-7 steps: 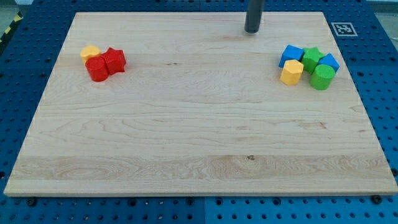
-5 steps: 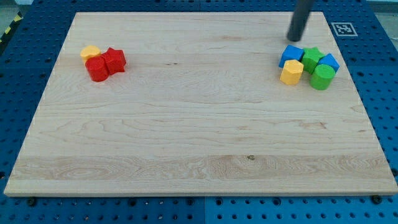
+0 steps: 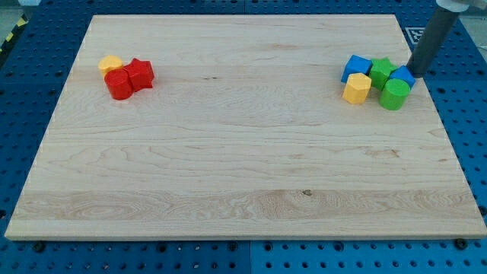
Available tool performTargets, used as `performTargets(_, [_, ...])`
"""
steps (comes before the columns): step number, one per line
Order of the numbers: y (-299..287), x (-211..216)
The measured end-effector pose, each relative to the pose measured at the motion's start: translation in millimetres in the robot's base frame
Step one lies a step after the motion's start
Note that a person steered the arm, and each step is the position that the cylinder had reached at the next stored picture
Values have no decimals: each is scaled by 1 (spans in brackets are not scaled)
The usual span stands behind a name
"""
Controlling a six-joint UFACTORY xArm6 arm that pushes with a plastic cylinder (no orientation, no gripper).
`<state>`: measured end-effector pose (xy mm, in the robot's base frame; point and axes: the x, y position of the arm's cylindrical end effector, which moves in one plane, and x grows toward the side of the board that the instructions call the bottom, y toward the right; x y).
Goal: Move the blue cube to the center
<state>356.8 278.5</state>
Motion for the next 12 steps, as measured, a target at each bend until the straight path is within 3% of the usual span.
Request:
performTargets(2, [-45, 14])
performTargets(4, [-75, -20])
performTargets(8, [-193, 2])
performTargets(10, [-200, 34])
performTargets(12, [-211, 37])
